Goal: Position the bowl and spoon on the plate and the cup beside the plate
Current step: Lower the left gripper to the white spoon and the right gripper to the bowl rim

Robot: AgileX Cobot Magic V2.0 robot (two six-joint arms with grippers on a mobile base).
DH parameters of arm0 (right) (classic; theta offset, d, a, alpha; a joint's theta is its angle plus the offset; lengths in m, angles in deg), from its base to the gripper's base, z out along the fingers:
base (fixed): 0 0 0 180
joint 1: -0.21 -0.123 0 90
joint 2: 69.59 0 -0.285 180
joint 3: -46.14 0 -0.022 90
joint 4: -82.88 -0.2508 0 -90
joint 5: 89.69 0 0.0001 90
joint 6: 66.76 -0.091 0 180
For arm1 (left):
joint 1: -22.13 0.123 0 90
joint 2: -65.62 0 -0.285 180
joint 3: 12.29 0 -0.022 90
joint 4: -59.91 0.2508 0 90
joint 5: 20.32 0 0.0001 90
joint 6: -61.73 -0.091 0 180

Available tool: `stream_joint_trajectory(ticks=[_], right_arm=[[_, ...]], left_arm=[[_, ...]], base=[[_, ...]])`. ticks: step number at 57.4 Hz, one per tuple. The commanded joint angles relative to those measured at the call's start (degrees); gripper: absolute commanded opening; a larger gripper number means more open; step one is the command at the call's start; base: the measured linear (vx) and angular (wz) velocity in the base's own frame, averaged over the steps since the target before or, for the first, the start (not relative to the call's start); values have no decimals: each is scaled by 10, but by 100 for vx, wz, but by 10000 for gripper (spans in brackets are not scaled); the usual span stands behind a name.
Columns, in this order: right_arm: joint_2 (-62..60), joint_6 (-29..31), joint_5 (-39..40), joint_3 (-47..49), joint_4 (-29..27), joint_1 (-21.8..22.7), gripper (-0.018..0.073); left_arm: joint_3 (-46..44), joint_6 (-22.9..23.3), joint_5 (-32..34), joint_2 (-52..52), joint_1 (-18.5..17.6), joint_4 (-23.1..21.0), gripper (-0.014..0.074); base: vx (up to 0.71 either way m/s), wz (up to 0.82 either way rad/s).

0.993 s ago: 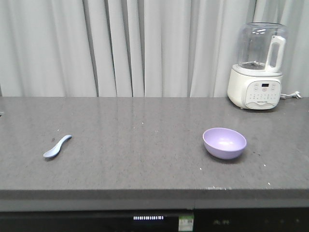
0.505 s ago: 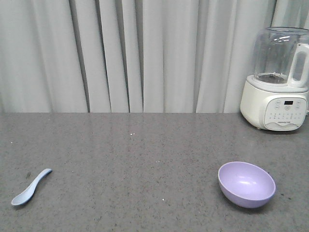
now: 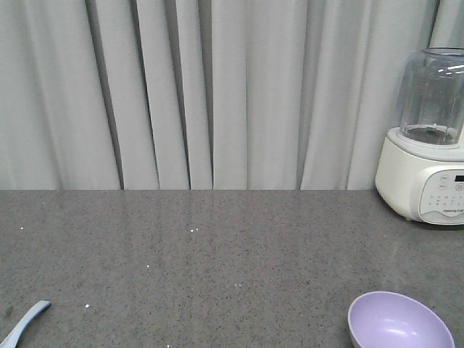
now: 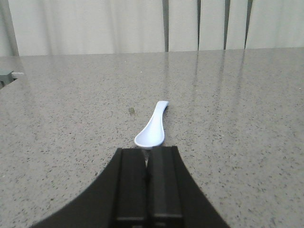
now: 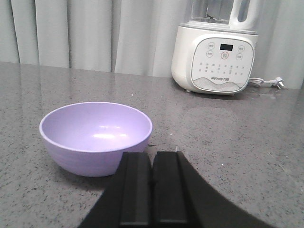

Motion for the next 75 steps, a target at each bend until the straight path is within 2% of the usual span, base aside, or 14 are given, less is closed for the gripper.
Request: stream_joint_trajectory(ticks=[1,55,67,71,75], right_arm=[[-3,3,49,-10,5,4,-9],[-3,5,72,-10,3,4,-9],[-3,0,147,-4,3,4,-9],[-3,-2,135,21,2,4,-9],[-2,-4,94,65,2,4,-9]], left_arm=[[15,2,45,8,1,-5,-6],[14,2,49,8,1,-5,-6],[11,2,119,8,1,-6,-6],[11,4,177,8,1,-6,-6],[-3,12,266,8,1,-5,-5]], base=[[15,-1],[3,0],[0,0],[0,0],[0,0]])
